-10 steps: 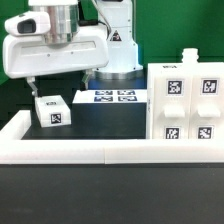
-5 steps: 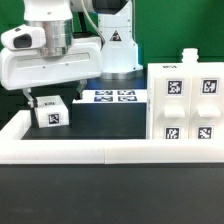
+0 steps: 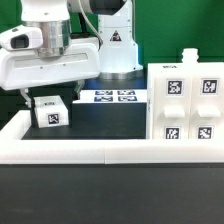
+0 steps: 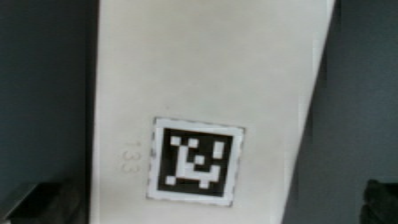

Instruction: Assemble cabinet

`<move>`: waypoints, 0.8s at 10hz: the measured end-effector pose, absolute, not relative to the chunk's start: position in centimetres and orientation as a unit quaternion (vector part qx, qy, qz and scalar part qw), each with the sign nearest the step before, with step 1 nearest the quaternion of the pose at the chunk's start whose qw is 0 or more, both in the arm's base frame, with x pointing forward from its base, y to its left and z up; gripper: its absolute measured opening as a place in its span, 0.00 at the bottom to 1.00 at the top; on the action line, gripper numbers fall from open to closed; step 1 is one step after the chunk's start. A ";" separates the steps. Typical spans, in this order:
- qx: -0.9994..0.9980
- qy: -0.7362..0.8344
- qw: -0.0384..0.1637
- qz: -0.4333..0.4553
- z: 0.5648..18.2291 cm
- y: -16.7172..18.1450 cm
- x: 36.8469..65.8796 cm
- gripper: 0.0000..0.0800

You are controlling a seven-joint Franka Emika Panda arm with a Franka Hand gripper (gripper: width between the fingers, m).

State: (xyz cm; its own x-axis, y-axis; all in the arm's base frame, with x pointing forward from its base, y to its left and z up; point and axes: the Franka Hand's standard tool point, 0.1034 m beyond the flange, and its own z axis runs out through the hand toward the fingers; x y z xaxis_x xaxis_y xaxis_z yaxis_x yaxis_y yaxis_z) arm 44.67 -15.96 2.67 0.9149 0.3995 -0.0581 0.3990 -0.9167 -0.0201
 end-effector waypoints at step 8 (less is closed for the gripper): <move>-0.976 -0.218 -0.007 0.025 0.7 -16.5 44.0 0.72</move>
Offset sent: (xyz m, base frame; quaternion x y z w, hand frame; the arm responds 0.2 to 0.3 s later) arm -0.0021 0.0003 -0.0170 -0.0072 0.0322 -0.0184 0.9993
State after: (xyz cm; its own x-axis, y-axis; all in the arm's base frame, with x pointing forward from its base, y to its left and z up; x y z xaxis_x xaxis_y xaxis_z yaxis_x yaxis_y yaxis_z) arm 44.00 -16.50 0.72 0.9040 0.4246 -0.0509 0.4252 -0.9051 0.0028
